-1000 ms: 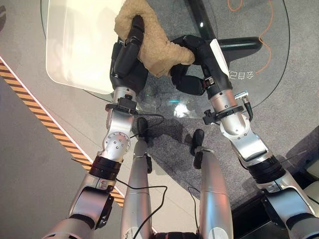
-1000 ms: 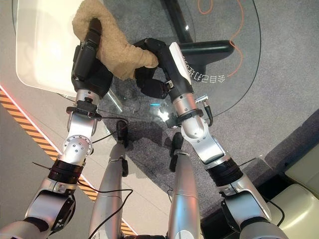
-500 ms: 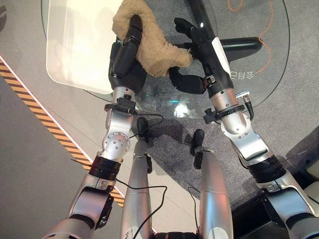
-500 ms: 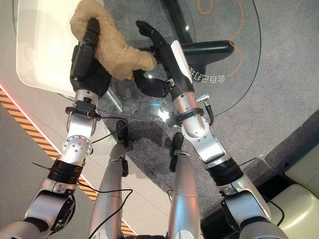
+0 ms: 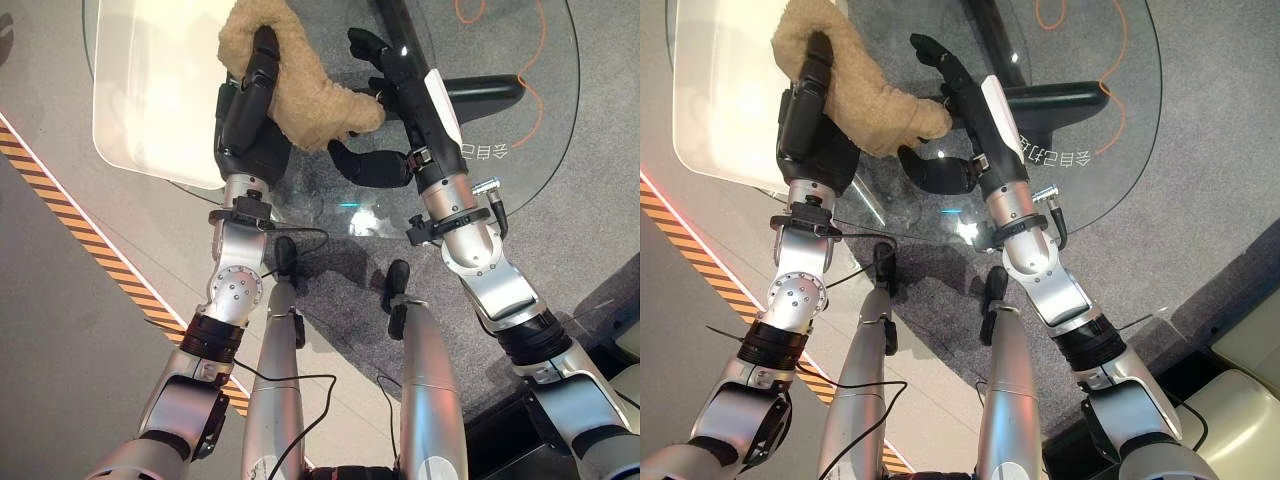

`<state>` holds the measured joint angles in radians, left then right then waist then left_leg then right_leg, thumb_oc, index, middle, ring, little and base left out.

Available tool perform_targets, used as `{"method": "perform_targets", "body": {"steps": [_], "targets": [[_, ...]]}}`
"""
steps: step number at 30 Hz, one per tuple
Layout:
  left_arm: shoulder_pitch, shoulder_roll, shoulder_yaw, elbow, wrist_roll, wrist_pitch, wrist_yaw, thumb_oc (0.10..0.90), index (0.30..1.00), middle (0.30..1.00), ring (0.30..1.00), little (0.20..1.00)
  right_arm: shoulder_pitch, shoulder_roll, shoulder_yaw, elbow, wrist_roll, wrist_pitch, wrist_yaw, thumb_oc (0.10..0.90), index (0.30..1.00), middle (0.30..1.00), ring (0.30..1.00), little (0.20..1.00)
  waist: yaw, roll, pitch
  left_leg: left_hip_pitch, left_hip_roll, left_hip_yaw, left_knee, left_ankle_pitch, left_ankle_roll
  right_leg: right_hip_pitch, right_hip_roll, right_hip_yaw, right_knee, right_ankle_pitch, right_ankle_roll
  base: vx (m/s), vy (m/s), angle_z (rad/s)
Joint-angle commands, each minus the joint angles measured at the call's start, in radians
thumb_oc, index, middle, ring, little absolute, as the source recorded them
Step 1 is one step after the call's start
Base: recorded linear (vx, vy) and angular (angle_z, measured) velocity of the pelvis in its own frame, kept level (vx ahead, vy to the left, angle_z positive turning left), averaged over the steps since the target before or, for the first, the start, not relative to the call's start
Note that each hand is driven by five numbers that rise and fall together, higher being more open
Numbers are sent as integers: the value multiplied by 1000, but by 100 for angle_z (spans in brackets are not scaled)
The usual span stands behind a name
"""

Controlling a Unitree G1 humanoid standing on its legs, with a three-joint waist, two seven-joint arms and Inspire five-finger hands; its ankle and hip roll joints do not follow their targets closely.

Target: Wipe the table with a cloth and put it in the basket.

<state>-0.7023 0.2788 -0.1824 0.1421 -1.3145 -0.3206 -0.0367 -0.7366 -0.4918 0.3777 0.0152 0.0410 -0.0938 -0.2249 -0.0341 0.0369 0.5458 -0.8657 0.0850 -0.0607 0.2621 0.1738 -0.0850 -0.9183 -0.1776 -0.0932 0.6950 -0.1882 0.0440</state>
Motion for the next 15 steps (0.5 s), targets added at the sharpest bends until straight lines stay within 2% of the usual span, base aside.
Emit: {"method": "perform_targets", "body": {"steps": [1, 10, 15], "targets": [[-101, -16, 16, -113, 87, -121, -53, 100, 300, 300, 300, 200, -145, 44, -77, -157, -14, -138, -47, 800, 900, 900, 900, 900, 13, -31, -26, 27, -19, 35, 146, -169, 48, 64, 12, 35, -253, 195, 53, 0, 0, 0], [-104, -13, 65, -105, 137, -233, -15, 100, 300, 300, 300, 200, -130, 37, -107, -138, -45, -135, -97, 800, 900, 900, 900, 900, 12, -30, -26, 26, -21, 33, 146, -171, 46, 62, 14, 38, -254, 193, 52, 0, 0, 0], [-103, 1, 93, -93, 176, -296, 22, 100, 300, 300, 300, 200, -118, 21, -129, -114, -69, -122, -175, 800, 900, 900, 900, 900, 10, -30, -26, 28, -18, 34, 145, -174, 44, 63, 15, 40, -254, 188, 49, 0, 0, 0]]}}
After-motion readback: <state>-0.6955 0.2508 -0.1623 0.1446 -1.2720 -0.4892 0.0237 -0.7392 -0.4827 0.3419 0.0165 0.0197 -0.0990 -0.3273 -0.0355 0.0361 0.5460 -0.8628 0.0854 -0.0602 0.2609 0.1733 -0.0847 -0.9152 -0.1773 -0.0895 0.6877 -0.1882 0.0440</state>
